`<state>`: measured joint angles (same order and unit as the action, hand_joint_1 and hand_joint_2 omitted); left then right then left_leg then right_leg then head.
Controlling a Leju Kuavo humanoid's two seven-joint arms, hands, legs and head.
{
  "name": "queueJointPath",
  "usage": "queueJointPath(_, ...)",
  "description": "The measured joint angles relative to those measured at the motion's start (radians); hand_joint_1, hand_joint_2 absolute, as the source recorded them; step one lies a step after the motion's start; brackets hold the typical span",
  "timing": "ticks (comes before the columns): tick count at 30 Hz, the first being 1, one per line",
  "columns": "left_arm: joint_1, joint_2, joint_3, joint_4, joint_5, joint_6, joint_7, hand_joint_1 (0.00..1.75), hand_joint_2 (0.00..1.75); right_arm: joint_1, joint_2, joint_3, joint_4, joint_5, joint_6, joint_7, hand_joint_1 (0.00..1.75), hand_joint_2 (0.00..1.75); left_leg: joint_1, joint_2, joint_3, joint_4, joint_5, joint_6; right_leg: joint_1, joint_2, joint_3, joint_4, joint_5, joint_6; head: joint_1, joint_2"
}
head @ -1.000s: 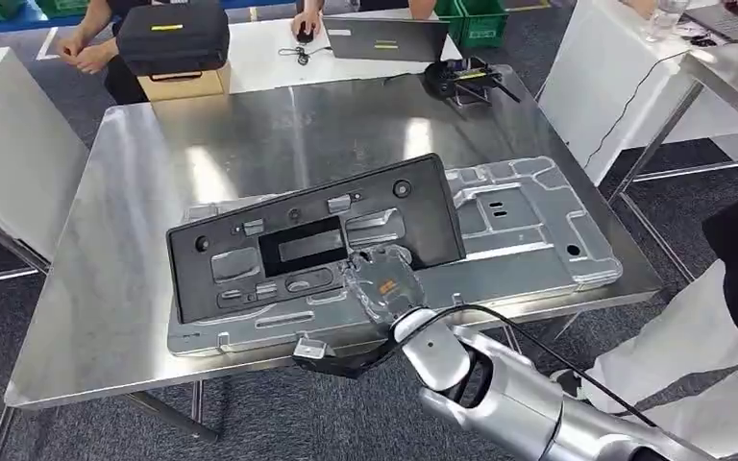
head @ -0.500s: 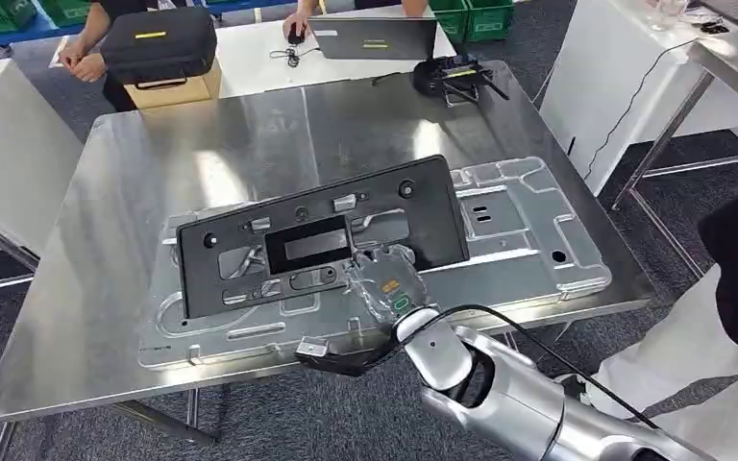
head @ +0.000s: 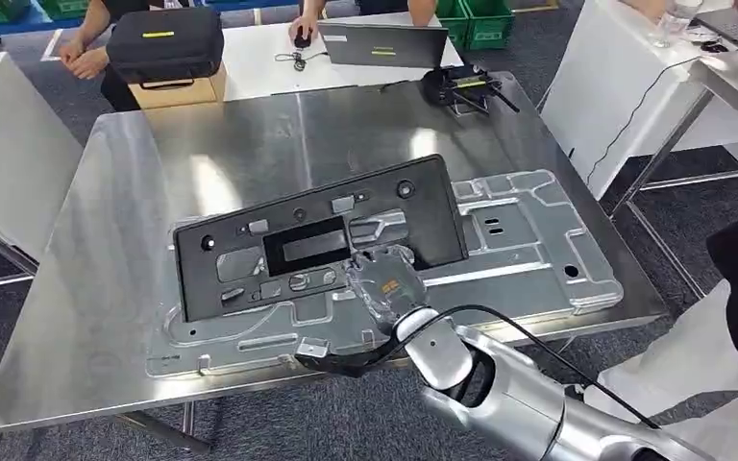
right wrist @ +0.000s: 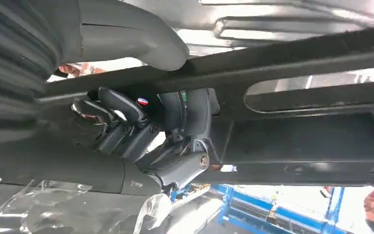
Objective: Take the parts from the cabinet and place them on the table.
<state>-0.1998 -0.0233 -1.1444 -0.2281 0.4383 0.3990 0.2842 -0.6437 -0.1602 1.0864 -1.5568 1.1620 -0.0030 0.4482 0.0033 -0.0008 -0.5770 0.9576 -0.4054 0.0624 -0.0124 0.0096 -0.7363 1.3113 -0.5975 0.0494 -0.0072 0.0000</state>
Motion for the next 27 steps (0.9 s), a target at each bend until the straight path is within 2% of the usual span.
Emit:
queueJointPath(1,0.001,-0.001,0.000,0.000,0.000,0.000,0.000,0.00,1.75,0.002,-0.001,0.000,0.000,0.000,0.000,0.000,1.75,1.75,0.003,-0.002,0.003,0.000,-0.002,-0.002,-0.002,0.000,-0.014,0.010,0.012,0.003,0.000,0.000)
queueJointPath(2,0.002,-0.001,0.000,0.000,0.000,0.000,0.000,0.00,1.75,0.002,-0.002,0.000,0.000,0.000,0.000,0.000,1.75,1.75,0.008,-0.004,0.007,0.001,-0.006,-0.008,-0.006,-0.001,-0.003,-0.026,0.046,0.008,0.000,0.000)
queueJointPath(3,0.002,-0.001,0.000,0.000,0.000,0.000,0.000,0.00,1.75,0.002,-0.002,0.000,0.000,0.000,0.000,0.000,1.75,1.75,0.013,-0.006,0.013,0.003,-0.011,-0.015,-0.011,-0.002,0.028,-0.098,0.094,0.014,0.000,0.000)
queueJointPath(4,0.002,-0.001,0.000,0.000,0.000,0.000,0.000,0.00,1.75,0.002,-0.003,0.000,0.000,0.000,0.001,0.000,1.75,1.75,0.019,-0.007,0.020,0.007,-0.019,-0.022,-0.018,-0.005,0.074,-0.197,0.148,0.023,0.000,0.000)
queueJointPath(5,0.002,-0.001,0.000,0.000,0.000,0.000,0.000,0.00,1.75,0.002,-0.003,0.000,0.000,-0.001,0.004,0.000,1.75,1.75,0.017,-0.009,0.020,0.017,-0.031,-0.035,-0.029,-0.007,0.112,-0.285,0.181,0.035,0.001,0.000)
queueJointPath(6,-0.001,0.000,0.000,0.000,0.000,0.000,0.000,0.00,1.75,0.001,-0.003,0.000,0.000,-0.002,0.007,-0.002,1.75,1.75,0.012,-0.010,0.013,0.033,-0.042,-0.045,-0.025,0.005,0.121,-0.298,0.163,0.029,0.002,0.000)
queueJointPath(7,0.000,0.000,0.000,0.000,0.000,0.000,0.000,0.00,1.75,0.003,-0.003,0.000,0.000,-0.005,0.008,-0.002,1.75,1.75,0.012,-0.011,0.013,0.029,-0.042,-0.046,-0.025,0.006,0.117,-0.294,0.162,0.012,0.000,0.000)
queueJointPath(9,0.004,0.000,0.000,0.001,0.000,0.000,0.003,0.00,1.75,0.006,-0.004,0.000,0.000,-0.009,0.010,-0.003,1.75,1.75,0.015,-0.010,0.018,0.022,-0.042,-0.046,-0.020,0.007,0.116,-0.293,0.159,-0.001,0.000,0.000)
queueJointPath(11,0.007,0.000,0.000,0.000,0.000,0.000,0.008,0.00,1.75,0.006,-0.003,0.000,0.000,-0.010,0.010,-0.004,1.75,1.75,0.021,-0.007,0.011,0.043,-0.058,-0.051,-0.022,0.007,0.121,-0.296,0.157,-0.014,0.000,0.000)
queueJointPath(12,0.006,-0.001,0.000,0.000,0.000,0.001,0.009,0.00,1.75,0.006,-0.003,0.000,0.000,-0.010,0.010,-0.005,1.75,1.75,0.020,-0.005,-0.012,0.093,-0.083,-0.054,-0.022,0.007,0.124,-0.295,0.155,-0.018,-0.001,0.000)
queueJointPath(14,0.008,-0.001,0.000,0.001,0.000,0.001,0.010,0.00,1.75,0.006,-0.003,0.000,0.000,-0.010,0.010,-0.005,1.75,1.75,0.019,-0.005,-0.095,0.255,-0.142,-0.058,-0.018,0.006,0.126,-0.295,0.151,-0.024,-0.002,0.000)
queueJointPath(15,0.011,-0.001,0.000,0.001,0.000,0.001,0.010,0.00,1.75,0.006,-0.003,0.000,0.000,-0.010,0.010,-0.006,1.75,1.75,0.019,-0.005,-0.136,0.321,-0.155,-0.055,-0.016,0.006,0.128,-0.295,0.148,-0.027,-0.002,0.000)
queueJointPath(16,0.014,-0.001,0.000,0.000,0.000,0.001,0.010,0.00,1.75,0.006,-0.004,0.001,0.000,-0.010,0.011,-0.006,1.75,1.75,0.017,-0.005,-0.160,0.347,-0.149,-0.052,-0.013,0.006,0.130,-0.295,0.146,-0.030,-0.002,0.000)
queueJointPath(17,0.016,-0.001,0.000,0.001,0.001,0.002,0.010,0.00,1.75,0.006,-0.004,0.001,0.000,-0.010,0.011,-0.006,1.75,1.75,0.015,-0.005,-0.160,0.325,-0.123,-0.045,-0.010,0.008,0.135,-0.295,0.142,-0.031,-0.002,0.000)
queueJointPath(18,0.016,-0.001,0.000,0.000,0.002,0.002,0.010,0.00,1.75,0.006,-0.003,0.001,0.000,-0.010,0.011,-0.006,1.75,1.75,0.010,-0.005,-0.142,0.266,-0.083,-0.036,-0.007,0.009,0.141,-0.295,0.138,-0.032,-0.002,0.000)
queueJointPath(20,0.014,-0.001,0.000,0.000,0.002,0.003,0.010,0.00,1.75,0.005,-0.003,0.001,0.000,-0.010,0.013,-0.007,1.75,1.75,-0.007,-0.006,-0.074,0.090,0.016,-0.004,-0.001,0.009,0.158,-0.298,0.129,-0.032,-0.002,0.000)
queueJointPath(21,0.014,0.002,0.000,0.001,0.002,0.004,0.010,0.00,1.75,0.005,-0.003,0.001,0.000,-0.009,0.013,-0.008,1.75,1.75,-0.015,-0.004,-0.058,0.058,0.014,0.018,-0.006,0.007,0.160,-0.301,0.126,-0.032,0.000,0.000)
queueJointPath(22,0.014,-0.001,0.000,0.000,0.002,0.005,0.010,0.00,1.75,0.003,-0.004,0.001,0.000,-0.006,0.014,-0.007,1.75,1.75,-0.019,-0.002,-0.046,0.039,0.014,0.016,-0.001,0.012,0.158,-0.301,0.124,-0.028,0.001,0.000)
queueJointPath(24,0.015,0.000,0.000,0.001,0.002,0.006,0.011,0.00,1.75,0.005,-0.004,0.001,0.000,-0.004,0.016,-0.008,1.75,1.75,-0.028,-0.005,-0.046,0.032,0.012,0.014,-0.010,0.009,0.158,-0.306,0.124,-0.019,0.000,0.000)
queueJointPath(25,0.015,0.000,0.000,0.001,0.002,0.006,0.012,0.00,1.75,0.004,-0.003,0.001,0.000,-0.003,0.016,-0.008,1.75,1.75,-0.027,-0.006,-0.039,0.021,0.013,0.014,-0.008,0.008,0.165,-0.313,0.124,-0.011,0.000,0.000)
queueJointPath(26,0.016,-0.001,0.000,0.000,0.001,0.006,0.011,0.00,1.75,0.005,-0.003,0.000,0.000,-0.003,0.016,-0.008,1.75,1.75,-0.008,-0.004,-0.022,0.000,0.020,0.007,-0.008,0.004,0.166,-0.306,0.116,-0.006,0.001,0.000)
queueJointPath(27,0.015,0.000,0.000,0.001,0.000,0.008,0.011,0.00,1.75,0.005,-0.004,0.000,0.000,-0.002,0.016,-0.008,1.75,1.75,-0.010,-0.005,-0.012,-0.007,0.019,0.010,-0.004,0.000,0.158,-0.277,0.100,-0.004,0.001,0.000)
